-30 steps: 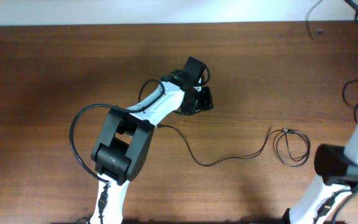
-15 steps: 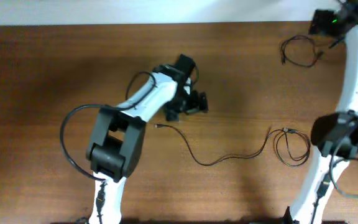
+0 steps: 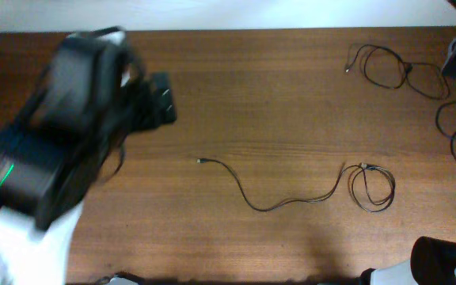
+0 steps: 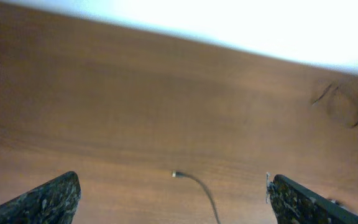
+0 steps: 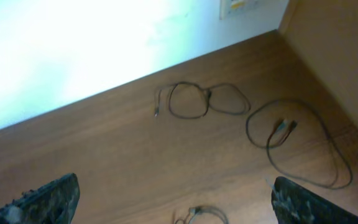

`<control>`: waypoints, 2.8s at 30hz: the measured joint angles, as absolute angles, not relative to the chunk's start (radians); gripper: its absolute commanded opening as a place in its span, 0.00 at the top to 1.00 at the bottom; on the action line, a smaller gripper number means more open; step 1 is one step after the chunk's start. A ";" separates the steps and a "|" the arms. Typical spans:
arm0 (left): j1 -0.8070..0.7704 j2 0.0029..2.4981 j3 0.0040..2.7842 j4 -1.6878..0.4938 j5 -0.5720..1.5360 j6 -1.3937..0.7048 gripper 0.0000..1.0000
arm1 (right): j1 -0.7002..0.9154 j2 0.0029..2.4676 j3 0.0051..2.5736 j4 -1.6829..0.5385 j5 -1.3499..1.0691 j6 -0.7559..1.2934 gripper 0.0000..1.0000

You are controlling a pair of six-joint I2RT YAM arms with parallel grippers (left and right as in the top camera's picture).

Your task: Untangle cables

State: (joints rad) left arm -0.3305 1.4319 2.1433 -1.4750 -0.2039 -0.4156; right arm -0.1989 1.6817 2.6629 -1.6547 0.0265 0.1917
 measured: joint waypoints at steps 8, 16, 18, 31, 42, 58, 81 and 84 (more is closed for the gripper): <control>-0.339 0.627 1.007 -0.983 -0.293 -0.473 0.01 | -0.182 1.658 2.507 -1.692 -0.368 0.204 0.01; -0.339 0.618 0.999 -1.050 -0.297 -0.476 0.01 | 0.347 1.710 1.457 -1.285 -0.487 0.097 0.04; -0.339 0.618 0.998 -1.061 -0.297 -0.476 0.01 | 0.463 1.703 1.356 -1.055 -0.410 0.073 0.18; -0.339 0.619 0.997 -1.069 -0.296 -0.476 0.01 | 0.686 1.831 0.952 -0.115 -0.157 0.049 0.44; -0.339 0.619 0.997 -1.069 -0.297 -0.476 0.01 | 0.821 1.848 0.971 -0.176 0.136 -0.017 0.96; -0.339 0.618 0.997 -1.069 -0.296 -0.476 0.01 | -0.294 1.703 0.992 -0.902 0.061 0.319 0.01; -0.339 0.619 0.996 -1.073 -0.296 -0.476 0.01 | -0.242 2.001 1.554 -1.382 -0.054 0.342 0.01; -0.339 0.619 0.996 -1.071 -0.296 -0.476 0.01 | -0.237 1.996 1.282 -1.106 -0.058 0.678 0.01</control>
State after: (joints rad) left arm -0.3393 0.6189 0.9962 -1.0706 -0.2962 -0.4759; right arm -0.2371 1.9957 1.2823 -1.1057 -0.0582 0.6777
